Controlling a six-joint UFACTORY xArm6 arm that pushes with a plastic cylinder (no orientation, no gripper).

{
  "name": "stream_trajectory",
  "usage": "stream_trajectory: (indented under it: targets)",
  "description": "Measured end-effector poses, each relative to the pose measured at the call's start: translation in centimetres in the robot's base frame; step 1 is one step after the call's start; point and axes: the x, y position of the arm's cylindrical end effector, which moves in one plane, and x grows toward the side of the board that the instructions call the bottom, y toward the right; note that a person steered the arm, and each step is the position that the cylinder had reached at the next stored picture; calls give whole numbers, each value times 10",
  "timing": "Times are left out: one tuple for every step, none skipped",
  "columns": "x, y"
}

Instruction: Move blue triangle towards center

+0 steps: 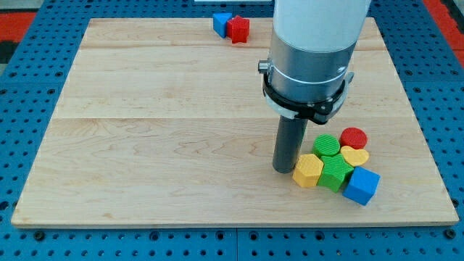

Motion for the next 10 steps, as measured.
stream_trajectory:
  targets:
    - [-19,-43]
    - [-90,-57]
    - [-164,-57]
    - [-192,-55]
    - [-192,-55]
    - [-204,-19]
    - [-244,58]
    - [-309,95]
    - [-342,75]
    - [-342,75]
